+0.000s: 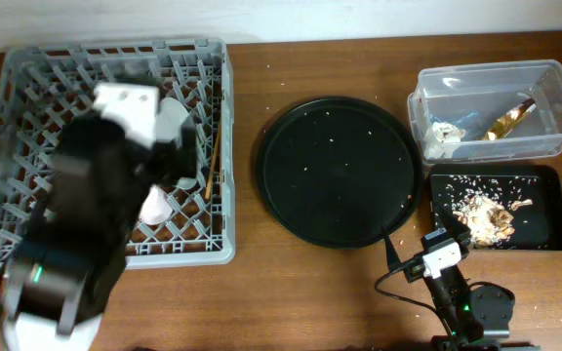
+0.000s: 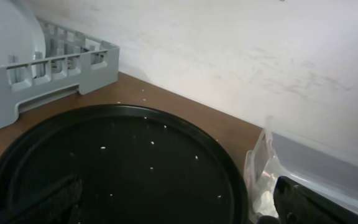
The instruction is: Sort waste into correct bins and load items into the dishwasher rack
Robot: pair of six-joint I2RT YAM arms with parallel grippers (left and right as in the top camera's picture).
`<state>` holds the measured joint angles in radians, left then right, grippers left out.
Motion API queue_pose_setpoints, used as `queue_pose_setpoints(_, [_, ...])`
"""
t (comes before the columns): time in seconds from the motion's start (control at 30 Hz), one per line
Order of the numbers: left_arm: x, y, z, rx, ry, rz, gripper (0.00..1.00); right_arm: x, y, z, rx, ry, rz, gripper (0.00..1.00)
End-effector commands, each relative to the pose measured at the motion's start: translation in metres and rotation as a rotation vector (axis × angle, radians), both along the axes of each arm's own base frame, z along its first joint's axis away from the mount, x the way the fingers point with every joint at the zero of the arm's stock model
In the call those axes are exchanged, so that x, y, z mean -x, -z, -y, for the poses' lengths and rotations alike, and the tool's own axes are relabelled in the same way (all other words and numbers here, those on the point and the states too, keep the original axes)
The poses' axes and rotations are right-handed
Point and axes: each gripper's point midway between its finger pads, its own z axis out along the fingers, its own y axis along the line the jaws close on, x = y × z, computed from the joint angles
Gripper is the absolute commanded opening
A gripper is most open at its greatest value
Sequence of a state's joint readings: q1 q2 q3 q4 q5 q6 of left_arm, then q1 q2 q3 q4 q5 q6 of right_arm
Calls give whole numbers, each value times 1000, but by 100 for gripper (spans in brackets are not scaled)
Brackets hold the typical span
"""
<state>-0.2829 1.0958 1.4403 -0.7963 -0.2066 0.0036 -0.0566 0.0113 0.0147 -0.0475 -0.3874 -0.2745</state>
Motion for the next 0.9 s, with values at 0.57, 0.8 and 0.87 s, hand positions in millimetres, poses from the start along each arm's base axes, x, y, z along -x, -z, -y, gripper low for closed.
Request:
queue_pose_setpoints(0.57, [78, 227, -49, 28, -28, 354, 99, 0, 3, -1, 5, -7, 1, 98])
queue_pose_setpoints(0.8, [78, 227, -49, 28, -28, 354, 99, 0, 3, -1, 5, -7, 1, 98])
queue_pose_setpoints(0.87, [78, 227, -49, 28, -28, 355, 99, 0, 3, -1, 5, -7, 1, 98])
